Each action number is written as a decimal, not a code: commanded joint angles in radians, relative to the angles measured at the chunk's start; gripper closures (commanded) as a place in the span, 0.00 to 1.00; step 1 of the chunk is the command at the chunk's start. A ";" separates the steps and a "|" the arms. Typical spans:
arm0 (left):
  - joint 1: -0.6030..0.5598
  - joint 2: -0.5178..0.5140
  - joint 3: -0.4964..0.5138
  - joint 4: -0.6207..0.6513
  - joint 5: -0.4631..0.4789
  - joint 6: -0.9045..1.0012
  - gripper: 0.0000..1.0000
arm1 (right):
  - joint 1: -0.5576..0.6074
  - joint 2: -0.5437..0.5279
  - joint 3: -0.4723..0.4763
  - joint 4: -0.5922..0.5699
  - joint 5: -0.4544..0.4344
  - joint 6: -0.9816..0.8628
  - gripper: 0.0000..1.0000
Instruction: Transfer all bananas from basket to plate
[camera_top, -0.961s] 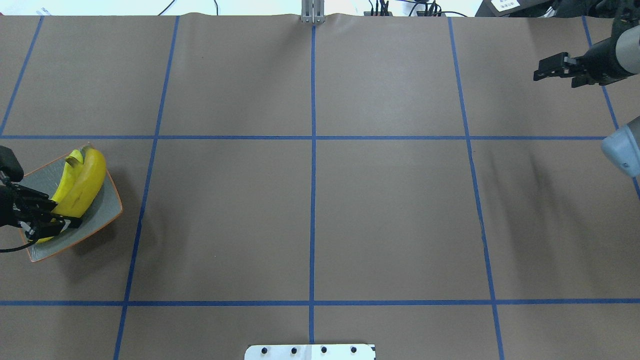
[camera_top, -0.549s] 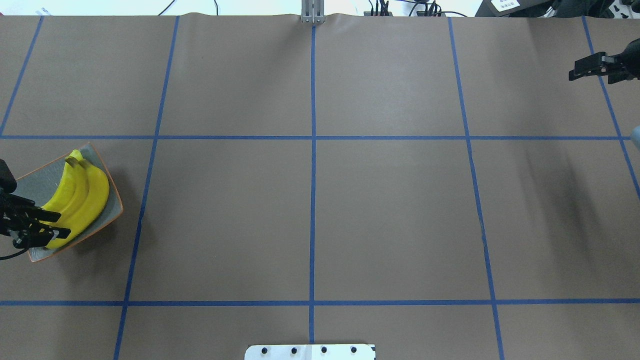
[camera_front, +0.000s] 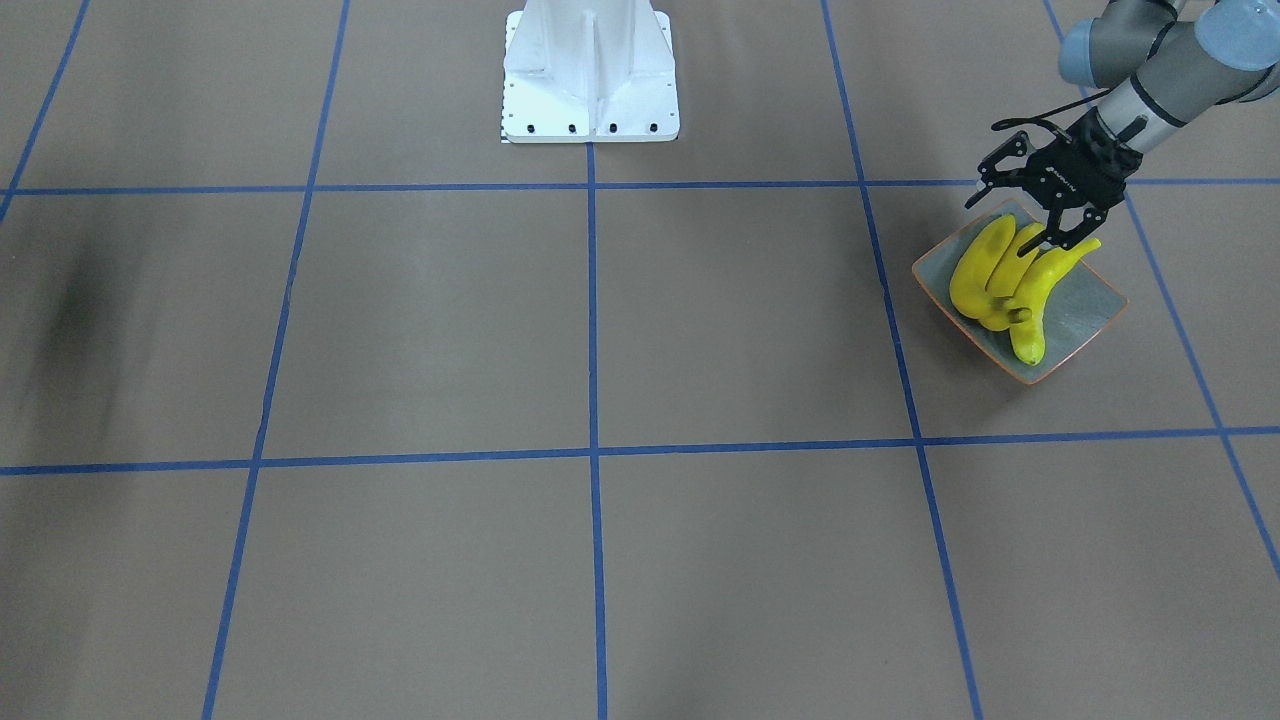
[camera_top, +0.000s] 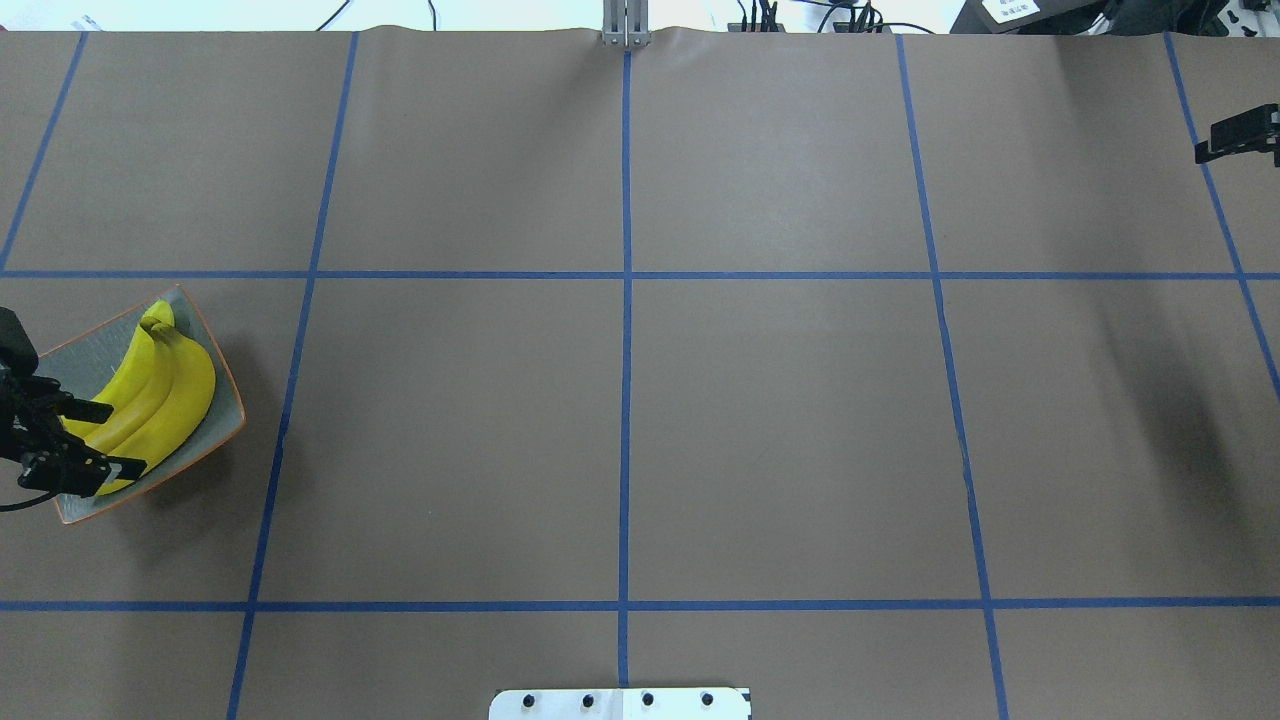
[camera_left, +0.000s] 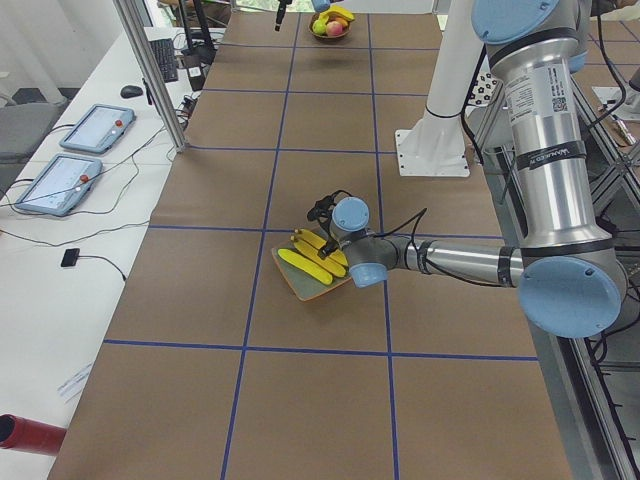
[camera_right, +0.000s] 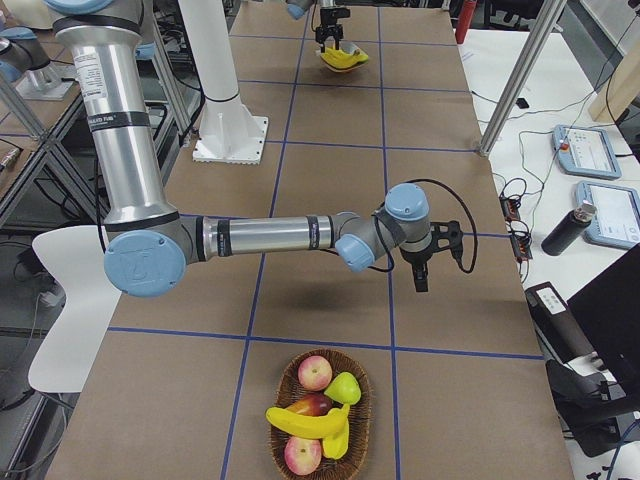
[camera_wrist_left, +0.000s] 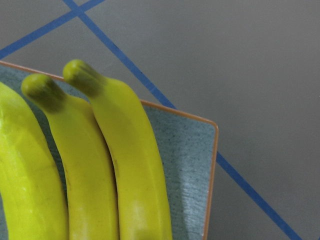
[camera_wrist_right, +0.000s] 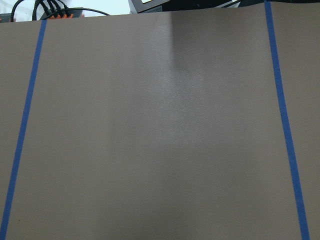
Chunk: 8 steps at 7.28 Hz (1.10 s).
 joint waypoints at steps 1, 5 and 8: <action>-0.073 -0.069 -0.002 0.066 -0.029 -0.010 0.00 | 0.111 -0.061 -0.050 -0.001 0.055 -0.216 0.00; -0.089 -0.133 0.006 0.114 -0.028 -0.010 0.00 | 0.315 -0.261 -0.106 -0.004 0.094 -0.635 0.00; -0.089 -0.137 0.006 0.114 -0.027 -0.010 0.00 | 0.385 -0.291 -0.251 -0.002 0.120 -0.846 0.00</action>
